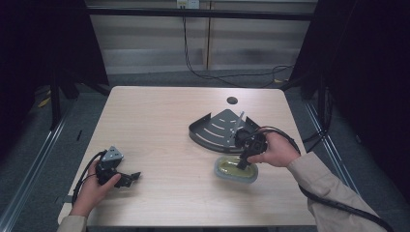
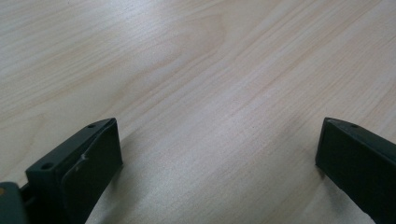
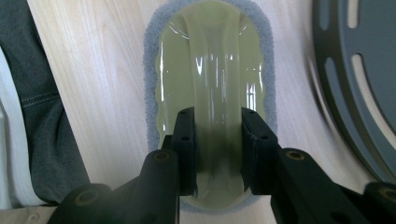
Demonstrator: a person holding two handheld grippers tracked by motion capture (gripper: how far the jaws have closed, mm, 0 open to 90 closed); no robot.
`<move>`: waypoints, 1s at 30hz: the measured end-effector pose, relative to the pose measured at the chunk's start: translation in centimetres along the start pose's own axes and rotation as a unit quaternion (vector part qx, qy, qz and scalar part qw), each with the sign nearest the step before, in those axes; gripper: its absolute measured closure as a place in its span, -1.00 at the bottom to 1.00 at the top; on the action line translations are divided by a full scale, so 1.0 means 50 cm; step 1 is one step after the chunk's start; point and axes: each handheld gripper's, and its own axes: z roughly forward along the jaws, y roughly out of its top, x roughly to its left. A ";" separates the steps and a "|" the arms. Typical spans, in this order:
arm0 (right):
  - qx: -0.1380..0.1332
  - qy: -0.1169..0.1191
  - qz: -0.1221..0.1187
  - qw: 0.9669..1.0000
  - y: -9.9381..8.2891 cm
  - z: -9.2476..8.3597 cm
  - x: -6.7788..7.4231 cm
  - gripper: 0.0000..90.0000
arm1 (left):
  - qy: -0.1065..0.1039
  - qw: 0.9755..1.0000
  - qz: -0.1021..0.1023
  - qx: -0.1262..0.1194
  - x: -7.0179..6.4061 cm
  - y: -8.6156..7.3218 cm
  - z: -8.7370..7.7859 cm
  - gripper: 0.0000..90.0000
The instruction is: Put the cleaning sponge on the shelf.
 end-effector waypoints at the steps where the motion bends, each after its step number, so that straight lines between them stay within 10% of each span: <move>1: 0.001 0.000 0.005 1.000 0.000 -0.004 0.000 0.57 | 0.000 1.000 0.000 0.000 0.000 0.000 0.000 -1.00; 30: -0.045 -0.052 0.133 0.989 -0.012 -0.105 -0.101 0.57 | -0.001 1.000 0.000 0.002 0.000 0.000 -0.001 -1.00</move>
